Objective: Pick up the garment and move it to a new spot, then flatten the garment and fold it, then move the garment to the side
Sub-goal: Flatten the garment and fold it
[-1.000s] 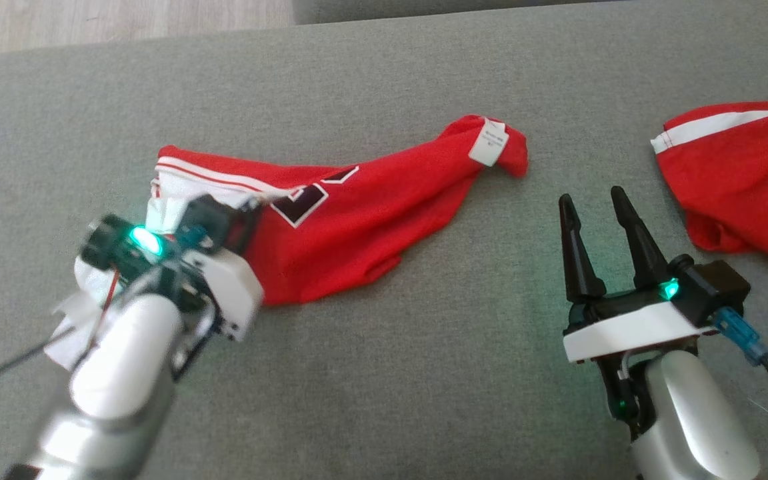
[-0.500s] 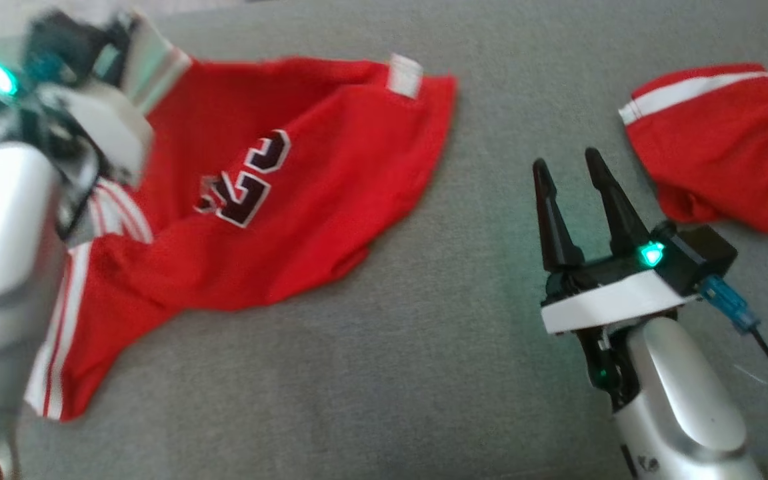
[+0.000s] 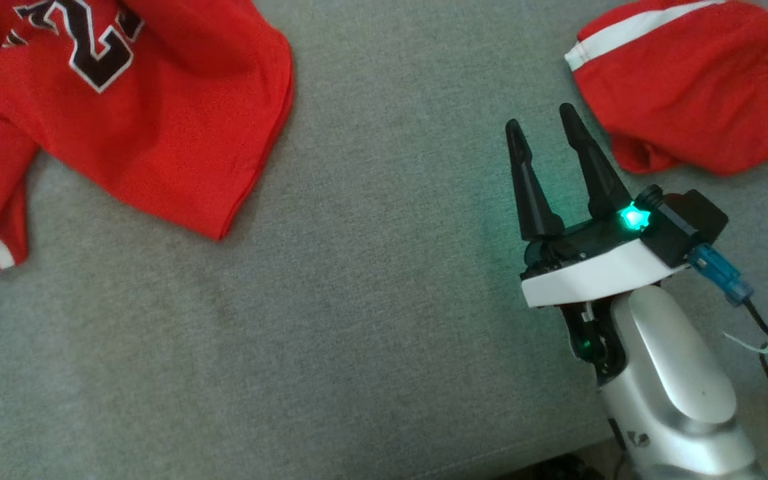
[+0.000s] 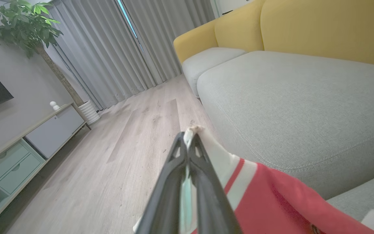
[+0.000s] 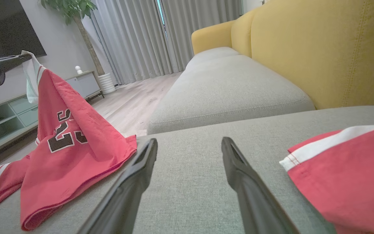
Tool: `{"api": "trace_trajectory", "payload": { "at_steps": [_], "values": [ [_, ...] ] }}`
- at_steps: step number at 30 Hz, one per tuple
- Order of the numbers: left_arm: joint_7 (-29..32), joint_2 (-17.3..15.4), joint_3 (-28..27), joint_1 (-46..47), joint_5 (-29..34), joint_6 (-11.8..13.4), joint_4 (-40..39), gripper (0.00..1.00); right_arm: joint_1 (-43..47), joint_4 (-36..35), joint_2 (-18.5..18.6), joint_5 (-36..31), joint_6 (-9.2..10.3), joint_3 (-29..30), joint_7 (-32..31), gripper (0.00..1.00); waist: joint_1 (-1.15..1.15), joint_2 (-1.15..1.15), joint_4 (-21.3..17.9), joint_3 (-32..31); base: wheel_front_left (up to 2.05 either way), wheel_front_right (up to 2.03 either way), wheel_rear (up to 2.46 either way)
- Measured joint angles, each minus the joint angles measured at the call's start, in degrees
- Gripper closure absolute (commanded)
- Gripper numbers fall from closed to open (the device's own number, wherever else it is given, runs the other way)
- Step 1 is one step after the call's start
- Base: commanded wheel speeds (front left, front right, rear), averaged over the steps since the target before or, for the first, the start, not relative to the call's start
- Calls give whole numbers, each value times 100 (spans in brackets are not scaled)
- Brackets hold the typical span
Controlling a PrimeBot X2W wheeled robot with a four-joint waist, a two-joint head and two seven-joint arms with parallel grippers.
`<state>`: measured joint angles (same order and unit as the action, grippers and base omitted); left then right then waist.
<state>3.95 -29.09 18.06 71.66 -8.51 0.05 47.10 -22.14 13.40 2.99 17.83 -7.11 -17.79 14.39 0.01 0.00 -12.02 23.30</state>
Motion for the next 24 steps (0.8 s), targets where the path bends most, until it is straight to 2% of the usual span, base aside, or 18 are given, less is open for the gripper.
{"api": "trace_trajectory", "payload": {
  "at_steps": [7,14,19,24],
  "values": [
    [-676,258,34,-10,-9,-14,510,0,9,13,-1,-59,0,138,0,0,-1,0,213,25,0,0,0],
    [-1490,622,81,-332,-191,-219,632,0,79,114,1,-245,0,445,0,0,-1,0,676,-207,0,0,0],
    [-1760,822,76,-1113,-432,-266,271,0,341,233,-1,-359,0,649,0,0,-2,0,998,-540,0,0,0],
    [-1824,1031,40,-2327,-735,-269,-541,0,681,355,-2,-380,0,710,0,0,-2,0,1281,-949,0,0,0]
  ]
}}
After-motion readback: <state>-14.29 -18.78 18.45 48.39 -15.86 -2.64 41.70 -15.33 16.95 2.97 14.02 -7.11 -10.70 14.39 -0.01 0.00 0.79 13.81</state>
